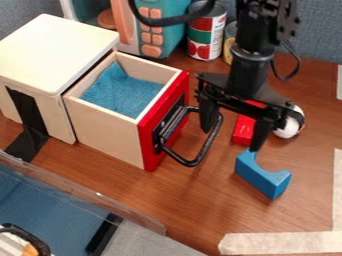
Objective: Close the drawer
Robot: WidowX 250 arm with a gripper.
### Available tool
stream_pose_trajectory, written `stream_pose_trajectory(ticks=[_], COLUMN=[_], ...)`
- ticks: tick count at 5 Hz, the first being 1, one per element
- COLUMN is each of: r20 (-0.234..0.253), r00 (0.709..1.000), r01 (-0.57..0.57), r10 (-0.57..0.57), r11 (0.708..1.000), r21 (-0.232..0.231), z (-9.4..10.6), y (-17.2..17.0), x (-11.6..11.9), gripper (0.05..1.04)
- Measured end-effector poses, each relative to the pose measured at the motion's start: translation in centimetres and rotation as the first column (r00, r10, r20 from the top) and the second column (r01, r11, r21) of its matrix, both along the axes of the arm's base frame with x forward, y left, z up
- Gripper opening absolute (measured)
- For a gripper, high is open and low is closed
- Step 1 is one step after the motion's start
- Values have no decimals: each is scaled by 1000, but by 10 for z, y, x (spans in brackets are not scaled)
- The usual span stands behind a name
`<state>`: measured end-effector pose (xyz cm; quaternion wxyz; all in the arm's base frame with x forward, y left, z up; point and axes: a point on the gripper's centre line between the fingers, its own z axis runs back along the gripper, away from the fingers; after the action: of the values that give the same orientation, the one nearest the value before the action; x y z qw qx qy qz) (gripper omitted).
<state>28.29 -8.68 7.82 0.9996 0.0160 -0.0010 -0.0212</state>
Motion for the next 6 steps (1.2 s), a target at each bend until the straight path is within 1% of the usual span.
stream_pose_trajectory(ticks=[1,2,3,4,5,6], r20=[16,4,-28,-12,-51,-62], r00=[1000,999,999,1000,998,995], r01=[19,40,23,-9,-42,-77], r10=[-18,-40,-22,9,44,80], r11=[1000,999,999,999,998,996], r21=[-2,21,45,39,38,43], z=[-4,-21,-42,-50,-58,-55], y=[-9,-19,-19,-14,1,20], x=[1,1,5,17,16,14], gripper=[999,999,999,999,1001,1001])
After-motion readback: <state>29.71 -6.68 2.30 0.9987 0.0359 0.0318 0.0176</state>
